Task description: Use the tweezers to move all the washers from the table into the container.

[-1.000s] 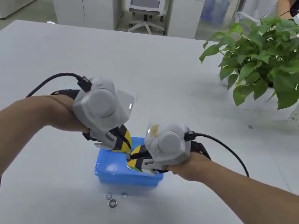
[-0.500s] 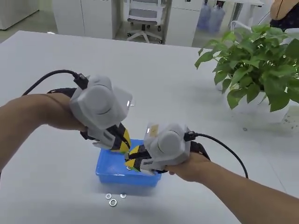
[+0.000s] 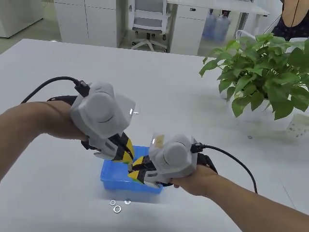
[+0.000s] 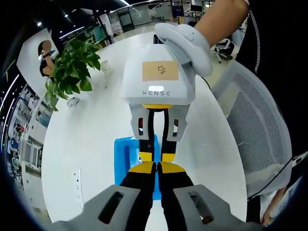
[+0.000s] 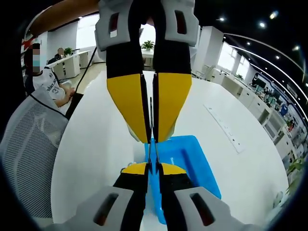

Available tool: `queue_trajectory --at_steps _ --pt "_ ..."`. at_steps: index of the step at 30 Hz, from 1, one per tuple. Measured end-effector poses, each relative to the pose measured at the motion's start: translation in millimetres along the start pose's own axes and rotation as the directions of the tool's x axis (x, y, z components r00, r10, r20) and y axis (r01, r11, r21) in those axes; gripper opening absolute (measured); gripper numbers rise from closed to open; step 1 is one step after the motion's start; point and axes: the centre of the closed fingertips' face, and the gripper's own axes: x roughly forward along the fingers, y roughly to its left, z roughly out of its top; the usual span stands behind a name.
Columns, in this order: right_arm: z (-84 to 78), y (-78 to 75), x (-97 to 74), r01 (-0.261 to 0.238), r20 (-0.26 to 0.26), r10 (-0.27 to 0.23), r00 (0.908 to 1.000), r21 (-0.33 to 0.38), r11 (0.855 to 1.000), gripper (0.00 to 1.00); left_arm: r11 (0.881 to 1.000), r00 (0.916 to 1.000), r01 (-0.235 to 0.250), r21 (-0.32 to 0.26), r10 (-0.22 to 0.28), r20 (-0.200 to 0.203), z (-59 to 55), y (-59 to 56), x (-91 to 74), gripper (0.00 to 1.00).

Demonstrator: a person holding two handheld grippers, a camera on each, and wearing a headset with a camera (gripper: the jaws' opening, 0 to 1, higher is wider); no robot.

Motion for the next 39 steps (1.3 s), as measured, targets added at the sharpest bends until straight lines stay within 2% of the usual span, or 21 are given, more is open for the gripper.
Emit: queue_trajectory --at_steps 18,39 --pt "-13.4 26.1 9.0 -0.033 -0.020 0.033 0.9993 -0.007 0.999 0.10 0.999 0.9996 0.029 -0.017 -0.029 0.000 -8.6 -24.8 14.7 0.06" --pt "-35.1 38.1 26.1 -0.066 -0.033 0.067 0.9972 0.004 0.998 0.10 0.997 0.9978 0.066 -0.044 -0.066 0.003 -23.3 -36.3 37.0 0.06"
